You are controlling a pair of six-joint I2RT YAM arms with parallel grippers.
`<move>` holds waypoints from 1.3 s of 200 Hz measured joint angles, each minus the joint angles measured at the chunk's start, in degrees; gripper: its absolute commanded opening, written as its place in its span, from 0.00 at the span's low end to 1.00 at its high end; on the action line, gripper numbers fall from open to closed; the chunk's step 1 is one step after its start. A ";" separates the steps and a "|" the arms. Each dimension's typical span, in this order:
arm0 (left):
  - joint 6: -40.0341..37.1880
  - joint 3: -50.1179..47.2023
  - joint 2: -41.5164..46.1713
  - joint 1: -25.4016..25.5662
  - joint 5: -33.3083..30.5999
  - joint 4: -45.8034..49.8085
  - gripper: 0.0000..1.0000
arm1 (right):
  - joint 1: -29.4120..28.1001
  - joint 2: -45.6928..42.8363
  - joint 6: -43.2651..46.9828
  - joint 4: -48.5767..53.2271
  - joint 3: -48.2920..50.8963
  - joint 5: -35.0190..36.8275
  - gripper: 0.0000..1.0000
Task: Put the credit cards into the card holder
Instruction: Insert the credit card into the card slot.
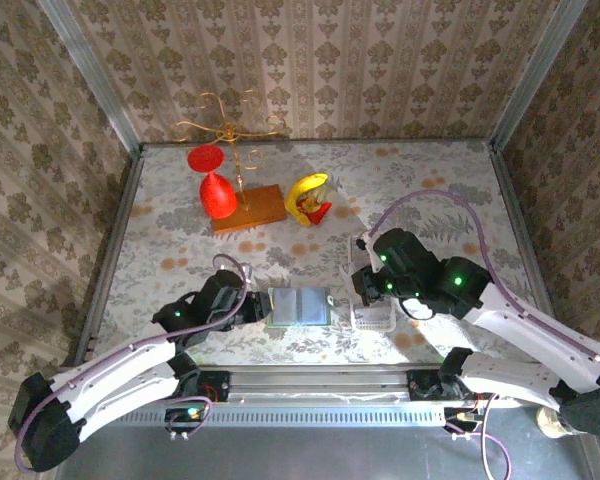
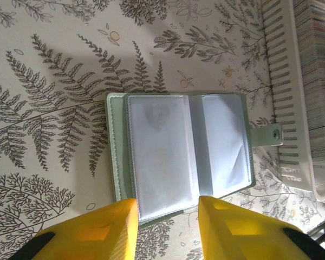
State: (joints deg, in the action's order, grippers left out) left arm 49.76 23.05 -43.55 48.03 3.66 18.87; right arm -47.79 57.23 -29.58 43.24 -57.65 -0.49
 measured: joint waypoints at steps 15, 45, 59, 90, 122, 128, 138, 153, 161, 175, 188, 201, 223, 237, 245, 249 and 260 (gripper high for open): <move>0.11 0.28 0.42 0.09 0.22 0.00 0.35 | 0.28 1.22 -6.71 -1.11 0.50 -0.46 0.00; 0.15 0.46 0.52 0.39 0.15 0.02 0.34 | -1.27 3.37 -17.86 -8.35 5.07 -1.77 0.00; 0.42 0.46 0.39 0.37 0.00 -0.02 0.34 | -2.71 4.63 -21.88 -12.24 7.96 -2.51 0.00; 1.33 0.44 -1.42 0.37 -0.26 -0.42 0.26 | -6.58 8.24 -28.02 -19.63 12.00 -1.86 0.00; 2.12 -0.52 -5.25 -0.63 1.79 -4.17 0.20 | -9.16 12.79 -32.33 -27.98 14.29 -1.25 0.00; 2.23 -0.70 -6.05 -1.29 2.49 -4.87 0.19 | -9.40 13.70 -32.68 -29.07 14.47 -1.20 0.00; 2.32 -0.92 -7.52 -2.62 3.72 -5.81 0.19 | -9.81 15.13 -33.29 -30.95 14.73 -0.87 0.00; 2.49 -1.42 -9.33 -4.94 5.35 -7.37 0.20 | -10.23 17.00 -33.73 -32.89 14.80 -0.17 0.00; 2.56 -1.84 -10.01 -6.01 6.01 -8.20 0.22 | -10.25 17.88 -33.86 -33.99 14.82 0.11 0.00; 2.73 -2.47 -10.80 -7.02 6.73 -9.33 0.27 | -10.36 19.50 -33.90 -35.85 14.86 0.48 0.00; 3.02 -2.75 -11.30 -7.21 7.23 -10.03 0.29 | -10.43 21.27 -33.88 -37.13 14.86 0.68 0.00; 3.19 -2.82 -11.78 -7.26 7.50 -10.73 0.30 | -10.56 23.26 -33.83 -37.97 14.78 0.96 0.00; 3.63 -2.84 -12.00 -7.08 6.80 -11.82 0.33 | -10.64 26.34 -33.66 -39.30 14.75 1.62 0.00; 3.96 -2.84 -12.00 -6.71 5.86 -11.98 0.35 | -10.62 27.52 -33.57 -40.19 14.75 1.81 0.00; 4.04 -2.84 -12.02 -6.45 5.35 -12.07 0.35 | -10.62 28.09 -33.51 -40.74 14.75 1.86 0.00; 4.02 -2.84 -12.15 -6.43 5.27 -12.11 0.36 | -10.62 28.44 -33.46 -40.94 14.75 1.88 0.00; 4.02 -2.84 -12.70 -6.38 4.98 -12.20 0.36 | -10.62 29.18 -33.46 -41.72 14.73 1.99 0.00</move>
State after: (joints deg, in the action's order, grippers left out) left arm 53.78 20.21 -56.25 41.65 8.64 6.68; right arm -58.41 86.41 -63.05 1.52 -42.92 1.50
